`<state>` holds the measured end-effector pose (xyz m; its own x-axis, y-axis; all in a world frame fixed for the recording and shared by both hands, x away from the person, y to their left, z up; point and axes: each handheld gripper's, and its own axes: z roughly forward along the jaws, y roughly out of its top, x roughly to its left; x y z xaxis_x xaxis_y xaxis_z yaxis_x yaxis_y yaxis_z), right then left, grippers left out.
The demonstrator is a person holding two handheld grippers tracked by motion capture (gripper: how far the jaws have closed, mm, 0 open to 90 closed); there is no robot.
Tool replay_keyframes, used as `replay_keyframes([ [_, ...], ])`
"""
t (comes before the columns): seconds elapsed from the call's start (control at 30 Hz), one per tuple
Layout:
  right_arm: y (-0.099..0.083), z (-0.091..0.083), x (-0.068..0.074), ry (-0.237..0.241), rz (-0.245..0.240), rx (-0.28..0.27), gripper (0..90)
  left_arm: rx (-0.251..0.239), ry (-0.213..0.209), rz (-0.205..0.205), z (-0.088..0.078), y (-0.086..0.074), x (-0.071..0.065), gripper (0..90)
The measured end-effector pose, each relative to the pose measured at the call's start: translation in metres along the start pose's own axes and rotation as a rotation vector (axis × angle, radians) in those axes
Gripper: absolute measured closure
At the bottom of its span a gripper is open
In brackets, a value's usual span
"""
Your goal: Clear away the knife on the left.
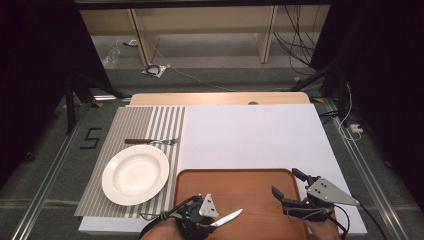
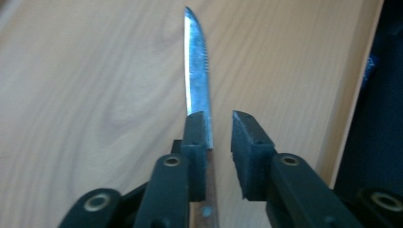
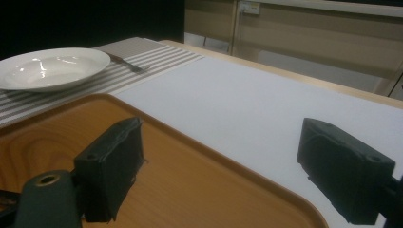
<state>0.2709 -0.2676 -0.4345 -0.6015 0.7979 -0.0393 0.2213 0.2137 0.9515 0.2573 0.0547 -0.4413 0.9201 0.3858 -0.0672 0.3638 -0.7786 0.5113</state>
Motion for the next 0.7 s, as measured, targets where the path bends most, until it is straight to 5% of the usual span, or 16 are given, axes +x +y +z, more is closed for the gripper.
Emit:
replay_keyframes([
  [0.2,0.000,0.000,0.000,0.000,0.000,-0.001,16.3,0.017,-0.005,0.033,0.013,0.001,-0.007,89.0],
  [0.4,0.000,0.000,0.000,-0.001,-0.002,-0.001,16.3,0.044,-0.006,0.052,0.025,0.001,-0.012,89.4],
  [0.7,0.000,-0.001,-0.001,-0.002,-0.003,-0.001,16.4,0.061,0.021,0.020,0.027,-0.001,-0.006,89.3],
])
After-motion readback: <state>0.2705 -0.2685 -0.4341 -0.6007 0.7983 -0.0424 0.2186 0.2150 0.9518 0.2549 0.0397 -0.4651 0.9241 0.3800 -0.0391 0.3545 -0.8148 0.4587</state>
